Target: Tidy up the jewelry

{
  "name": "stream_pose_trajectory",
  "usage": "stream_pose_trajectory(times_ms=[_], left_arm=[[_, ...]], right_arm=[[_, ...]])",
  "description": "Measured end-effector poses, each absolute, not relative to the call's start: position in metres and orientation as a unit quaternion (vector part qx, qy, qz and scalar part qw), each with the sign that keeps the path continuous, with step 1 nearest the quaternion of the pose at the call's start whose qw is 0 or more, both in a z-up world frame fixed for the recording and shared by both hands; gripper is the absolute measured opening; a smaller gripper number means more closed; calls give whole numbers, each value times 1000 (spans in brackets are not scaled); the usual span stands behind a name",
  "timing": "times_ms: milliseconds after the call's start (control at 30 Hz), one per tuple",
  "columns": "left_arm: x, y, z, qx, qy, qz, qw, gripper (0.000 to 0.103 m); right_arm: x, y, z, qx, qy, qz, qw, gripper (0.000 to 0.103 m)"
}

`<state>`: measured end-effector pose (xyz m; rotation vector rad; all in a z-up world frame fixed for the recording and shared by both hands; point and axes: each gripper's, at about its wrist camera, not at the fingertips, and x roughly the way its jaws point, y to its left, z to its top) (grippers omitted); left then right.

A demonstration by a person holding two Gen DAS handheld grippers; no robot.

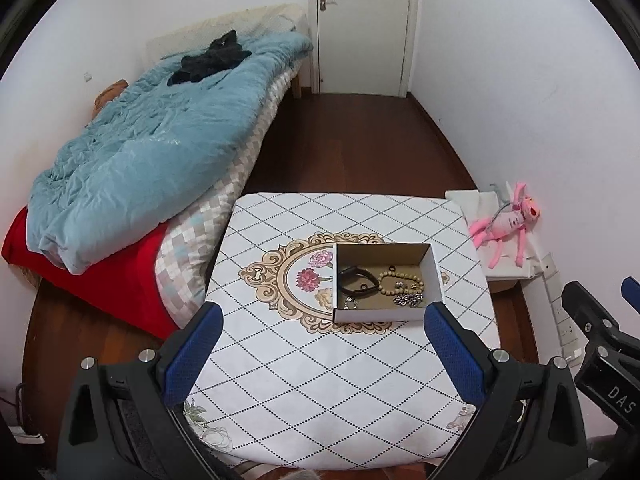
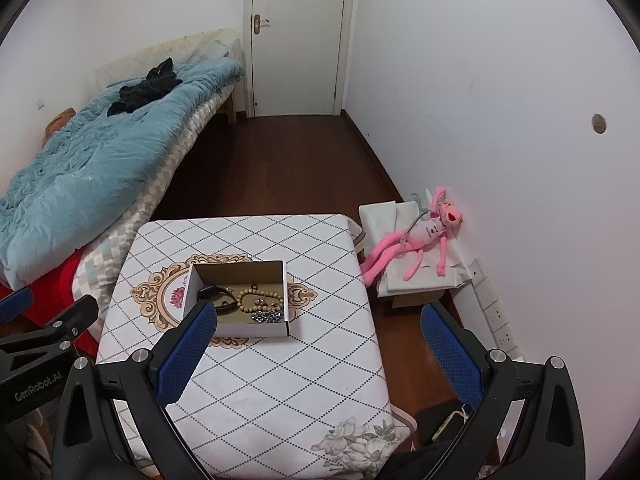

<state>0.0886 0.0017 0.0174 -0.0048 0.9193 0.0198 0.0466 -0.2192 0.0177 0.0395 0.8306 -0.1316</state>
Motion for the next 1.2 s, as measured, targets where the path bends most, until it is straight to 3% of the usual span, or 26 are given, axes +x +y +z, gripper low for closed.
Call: stream_pose_trajectory(times_ms=[567, 1200], left_arm=[[124, -8, -15, 14, 483, 14, 875, 103], [126, -8, -22, 5, 493, 3, 870, 103]], right_arm=[[102, -219, -36, 6, 462, -72, 884, 103], [100, -220, -39, 5, 467, -66, 882, 103]])
